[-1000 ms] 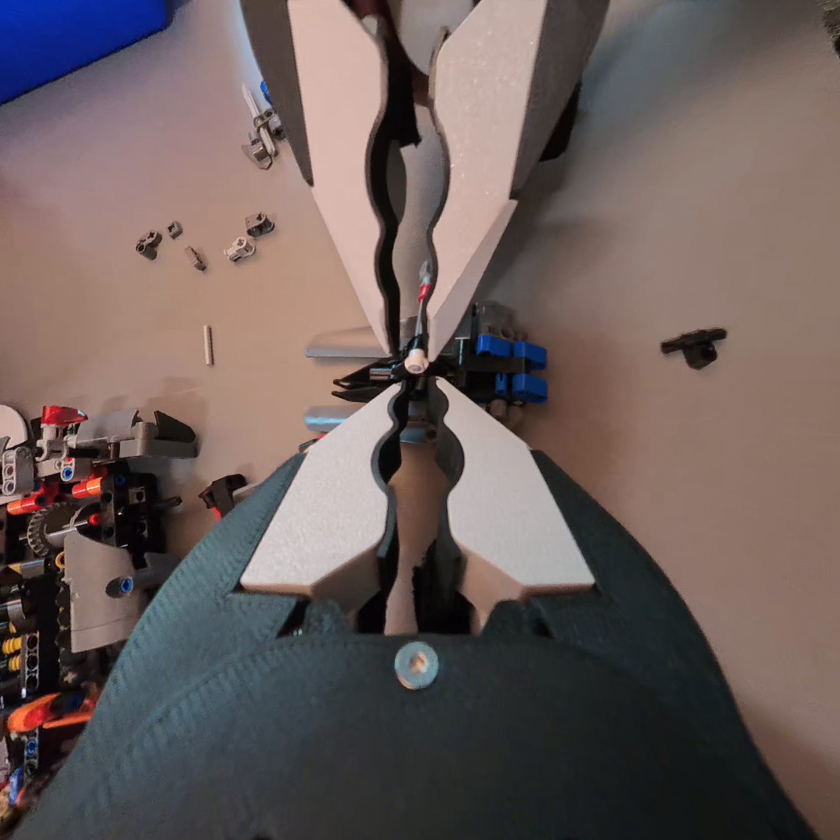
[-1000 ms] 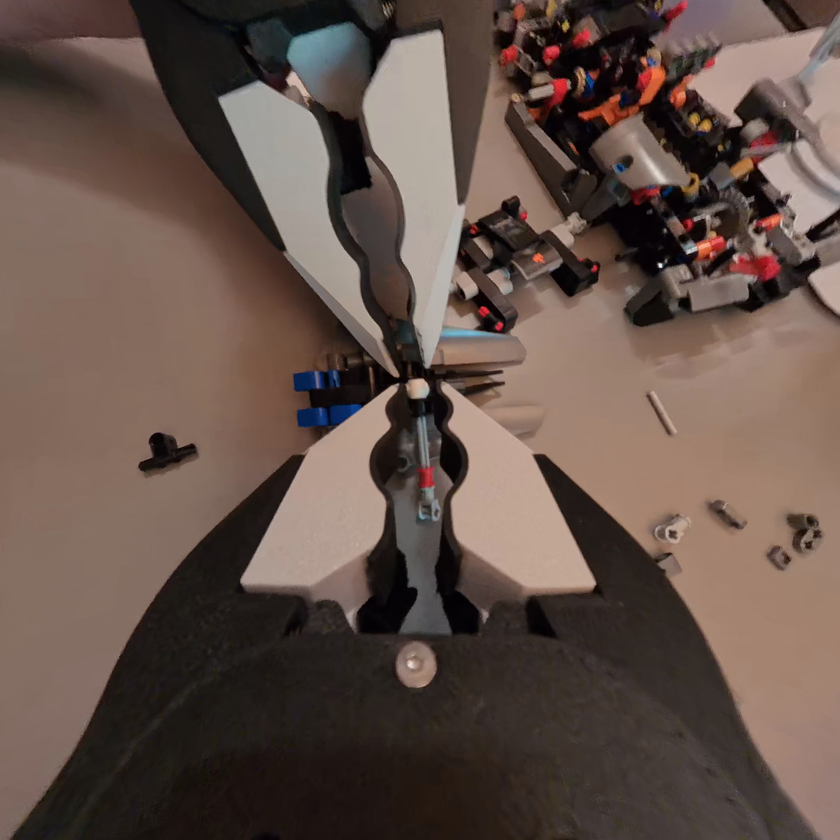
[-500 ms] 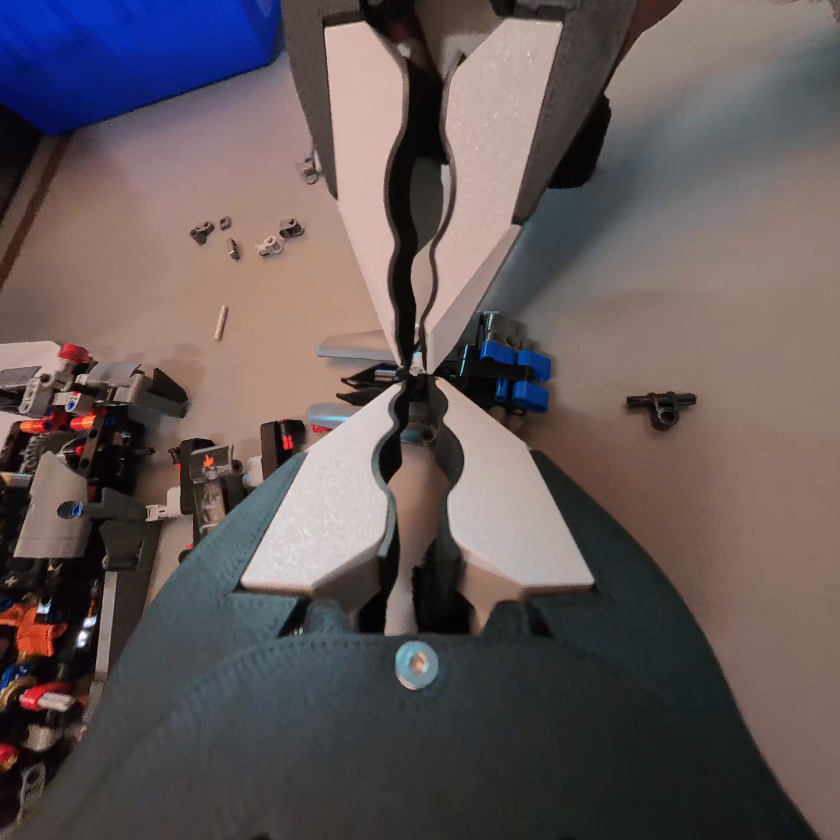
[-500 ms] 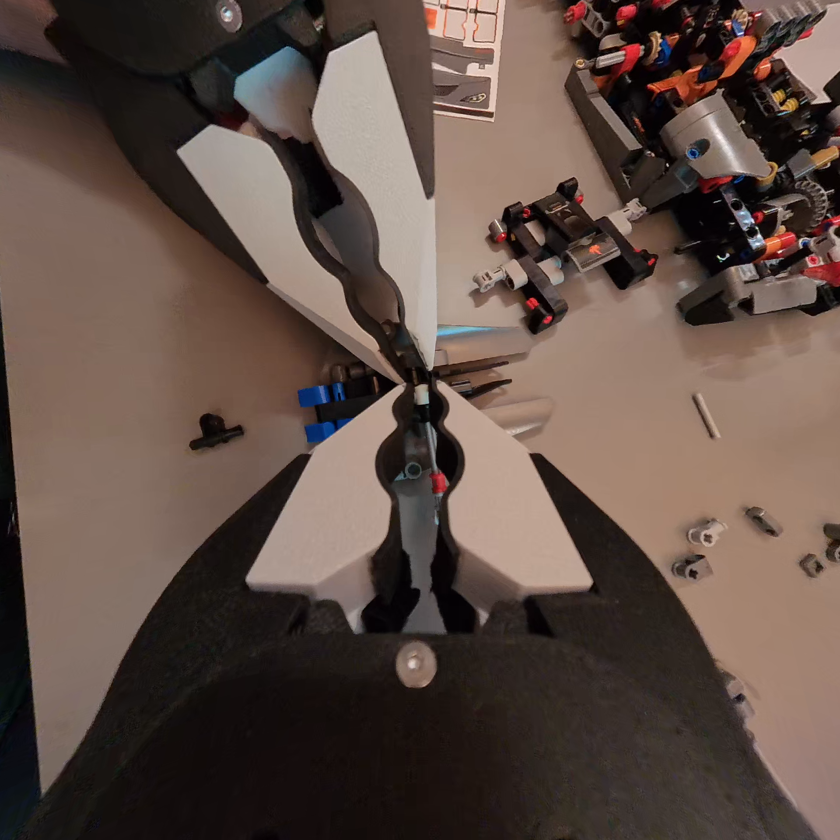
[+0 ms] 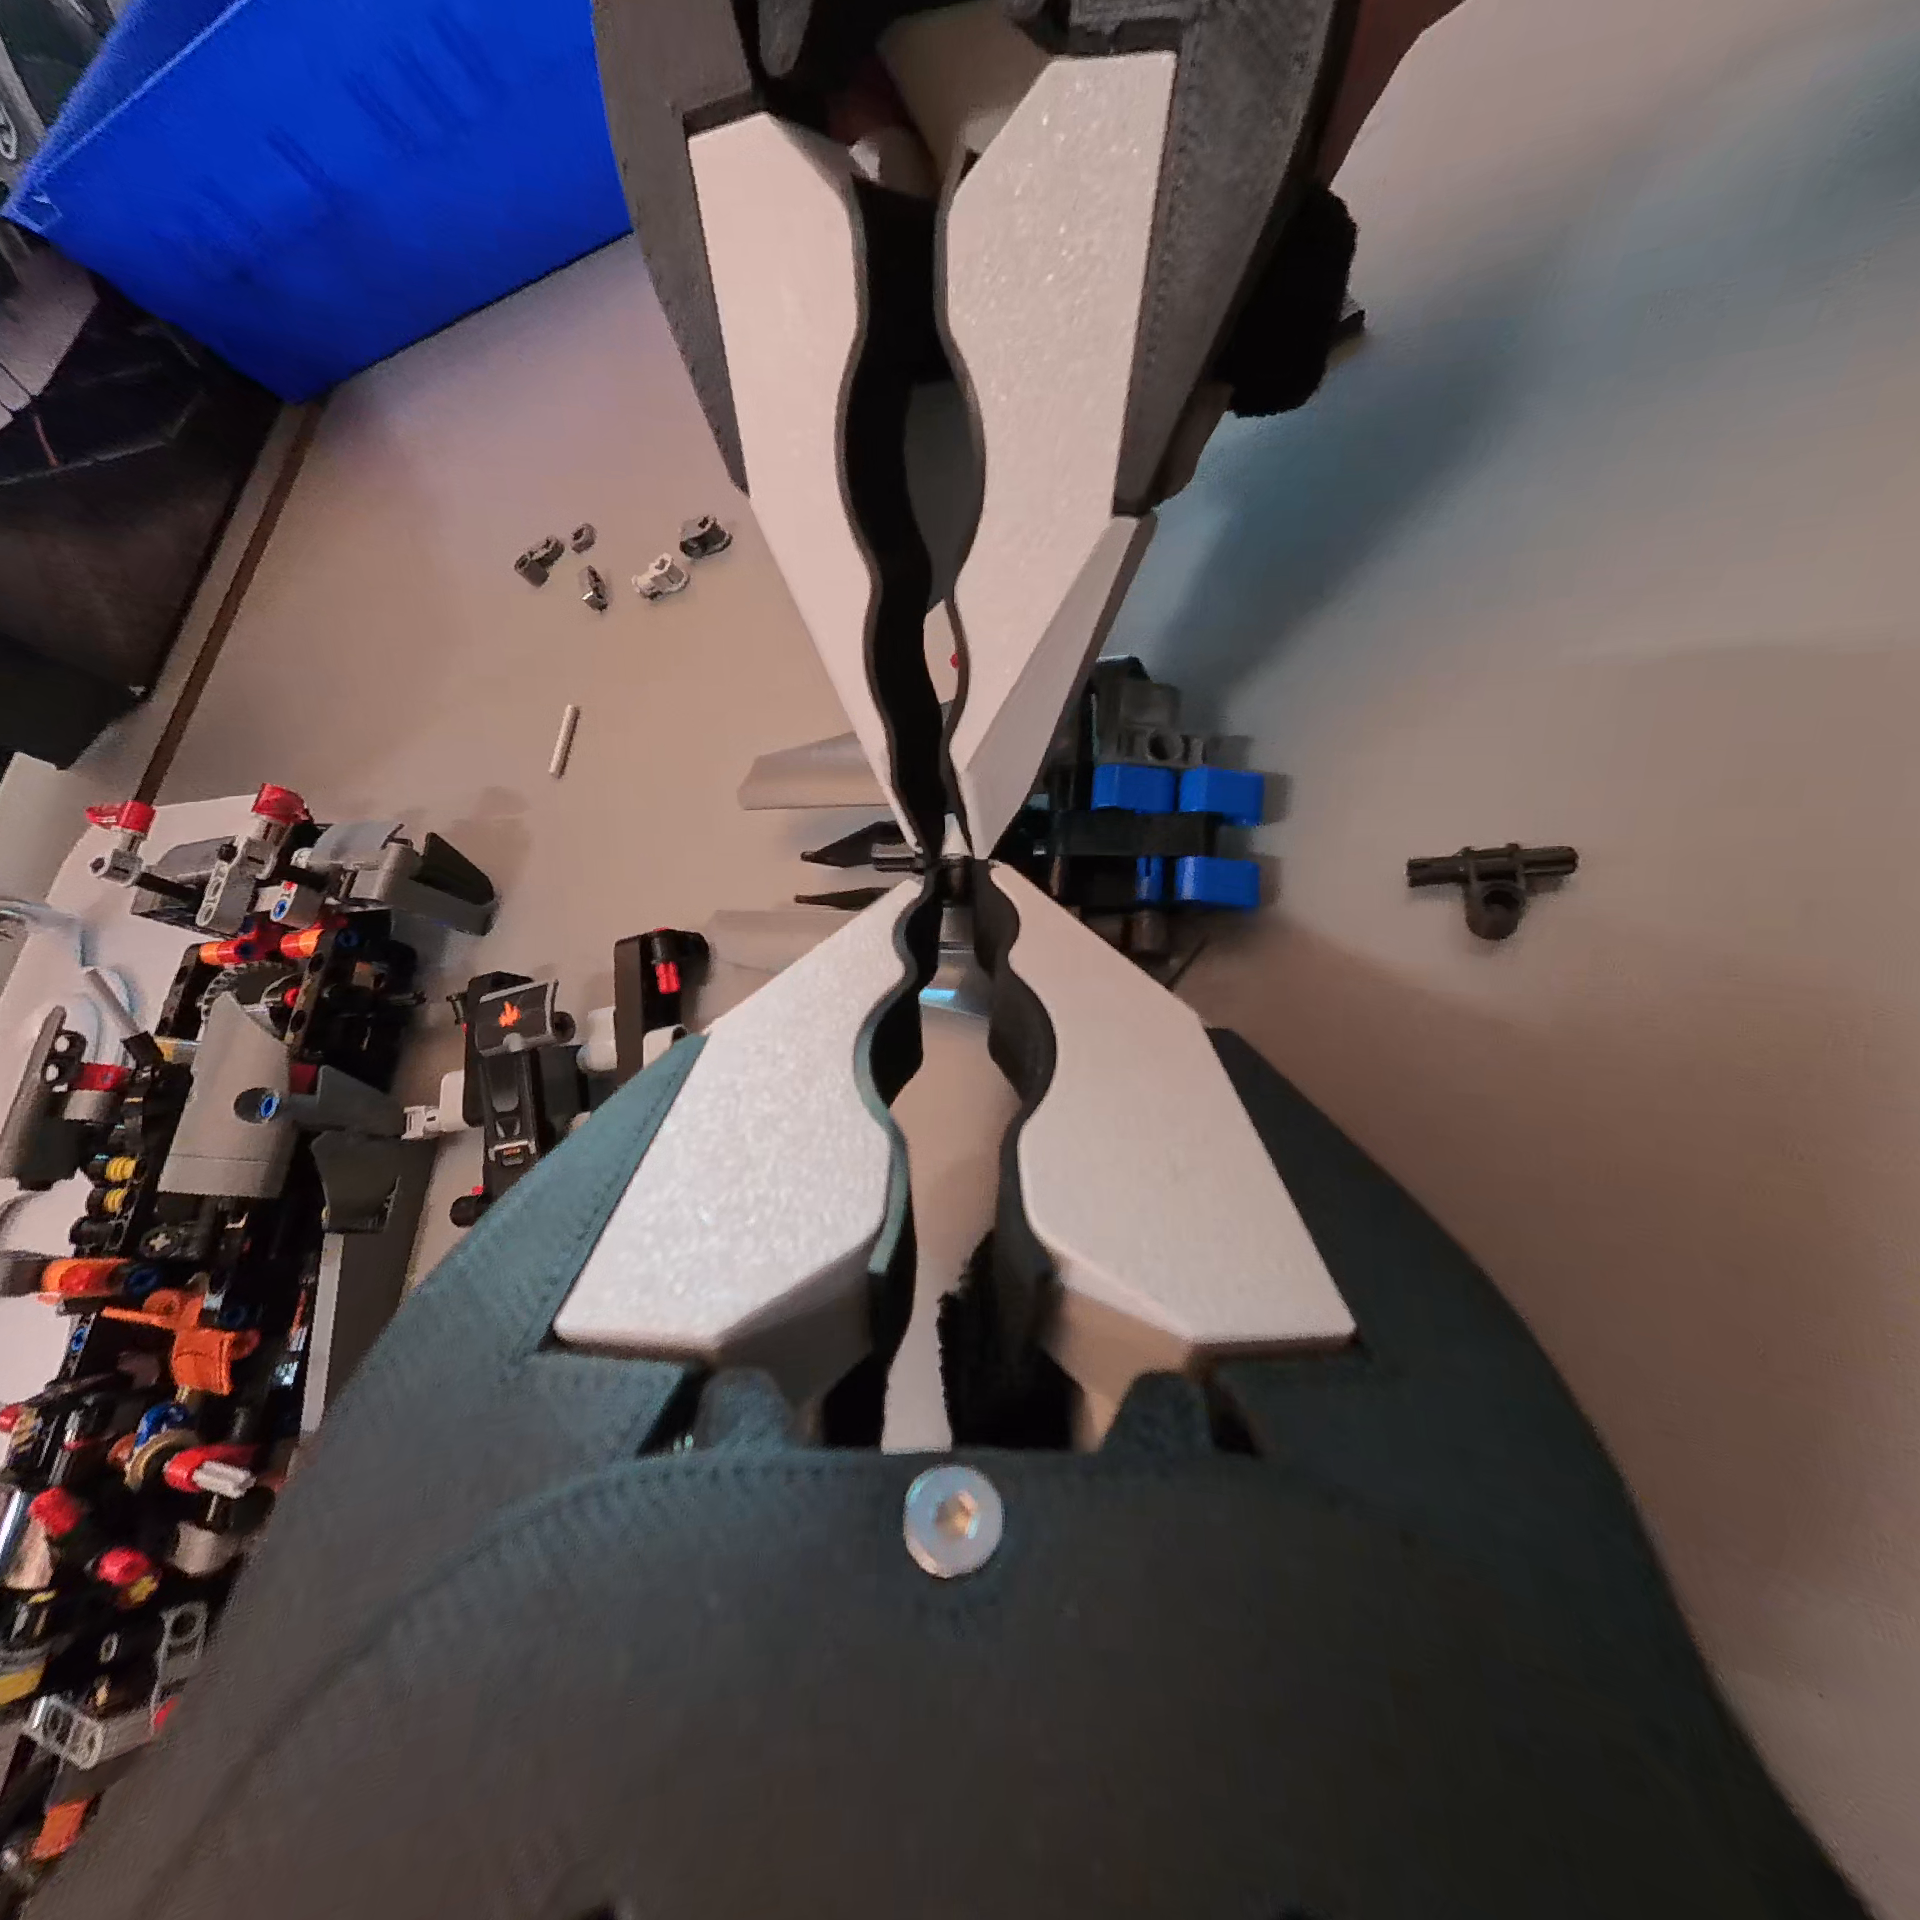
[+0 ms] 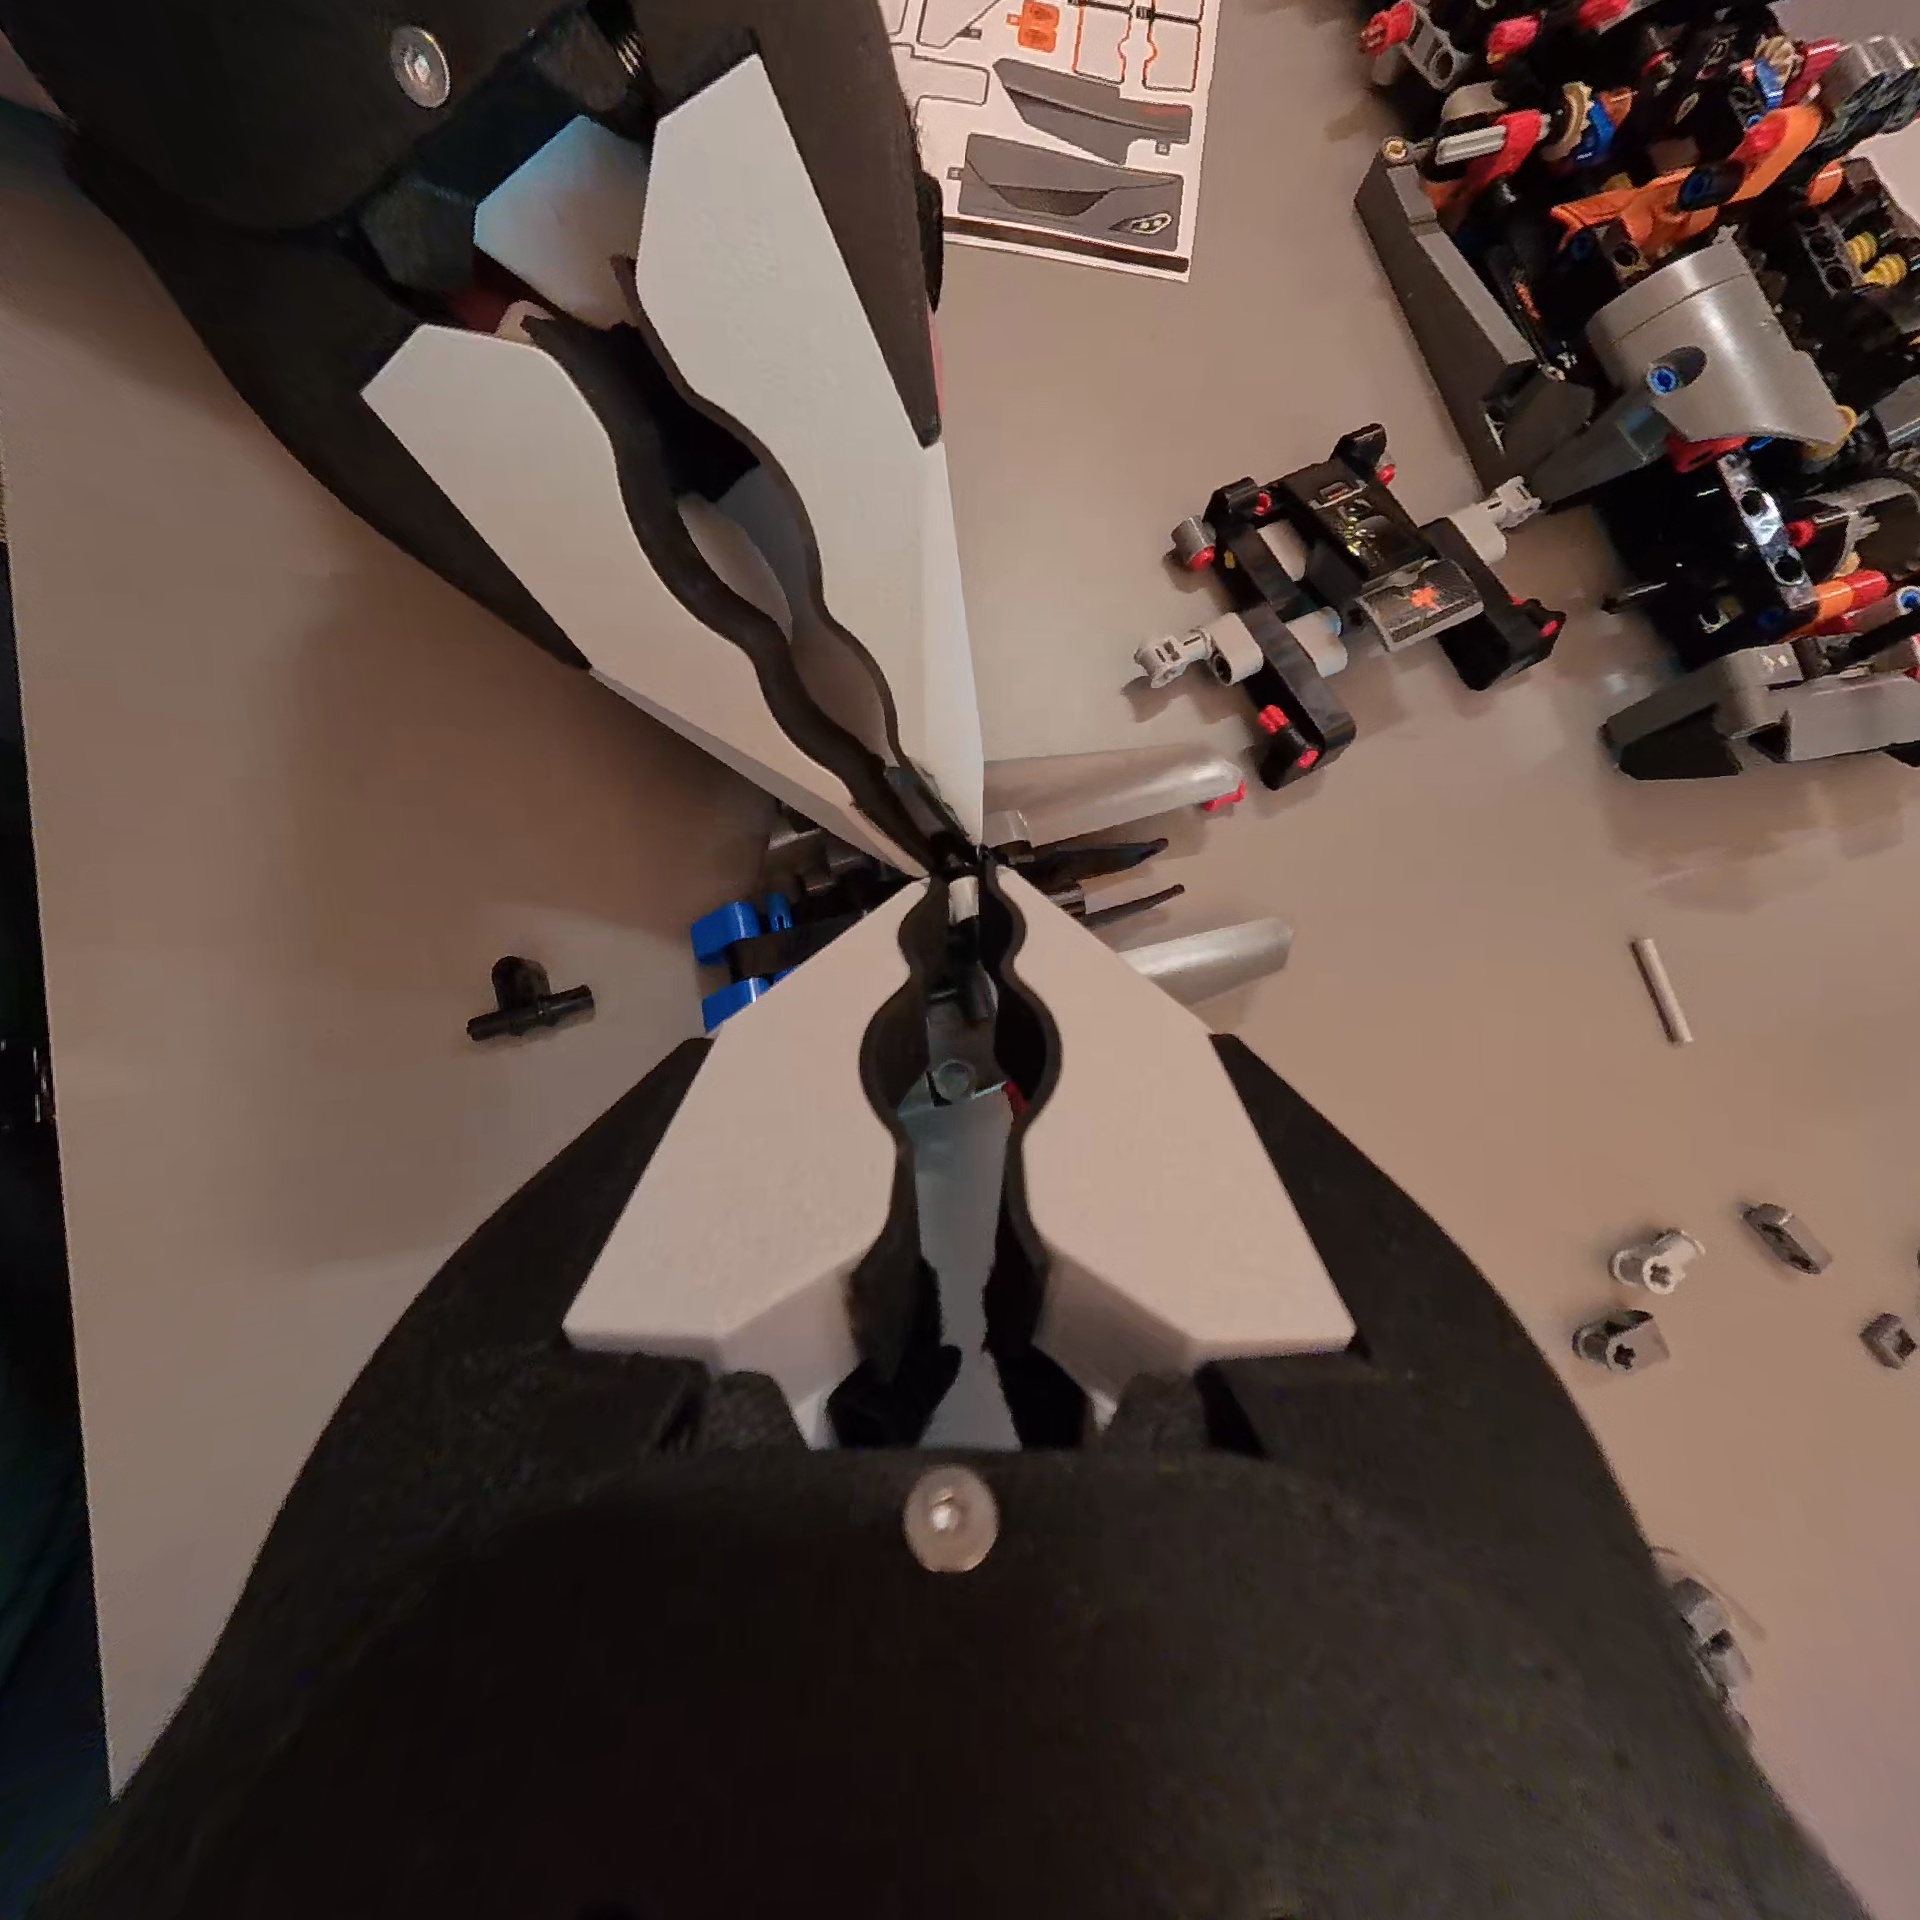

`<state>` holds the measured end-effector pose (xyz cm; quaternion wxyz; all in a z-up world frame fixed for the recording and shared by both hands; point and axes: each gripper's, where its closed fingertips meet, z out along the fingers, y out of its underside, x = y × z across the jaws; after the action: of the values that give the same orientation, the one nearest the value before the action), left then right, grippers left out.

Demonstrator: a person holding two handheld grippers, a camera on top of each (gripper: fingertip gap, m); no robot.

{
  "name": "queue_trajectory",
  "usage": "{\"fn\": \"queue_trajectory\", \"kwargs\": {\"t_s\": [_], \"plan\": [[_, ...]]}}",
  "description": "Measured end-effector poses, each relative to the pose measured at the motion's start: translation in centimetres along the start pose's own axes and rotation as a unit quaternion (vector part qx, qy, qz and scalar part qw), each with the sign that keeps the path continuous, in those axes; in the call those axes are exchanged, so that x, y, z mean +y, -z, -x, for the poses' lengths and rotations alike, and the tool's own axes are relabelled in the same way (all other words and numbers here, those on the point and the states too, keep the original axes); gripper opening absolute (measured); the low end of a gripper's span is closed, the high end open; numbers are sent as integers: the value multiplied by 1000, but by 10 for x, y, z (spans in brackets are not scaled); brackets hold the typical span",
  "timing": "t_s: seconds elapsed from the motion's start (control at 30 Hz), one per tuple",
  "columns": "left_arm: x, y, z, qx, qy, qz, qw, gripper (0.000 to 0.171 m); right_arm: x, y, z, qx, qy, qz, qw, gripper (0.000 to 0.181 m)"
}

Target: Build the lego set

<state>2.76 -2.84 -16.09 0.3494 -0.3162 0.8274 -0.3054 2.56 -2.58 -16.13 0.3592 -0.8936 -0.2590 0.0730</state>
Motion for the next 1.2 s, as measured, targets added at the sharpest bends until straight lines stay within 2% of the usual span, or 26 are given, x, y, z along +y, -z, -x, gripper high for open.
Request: {"fn": "queue_trajectory", "kwargs": {"t_s": [0.67,0.73,1.2], "plan": [[-4,-3,-2,25,3,-16,1000,4,0,4,1,-19,-19,-37,999,4],[-4,-4,-2,27,7,-17,999,4,4,7,-2,-14,-30,-28,999,11],[-5,-6,-1,21,18,-16,999,4,8,7,-2,-26,16,-8,1000,4]]}}
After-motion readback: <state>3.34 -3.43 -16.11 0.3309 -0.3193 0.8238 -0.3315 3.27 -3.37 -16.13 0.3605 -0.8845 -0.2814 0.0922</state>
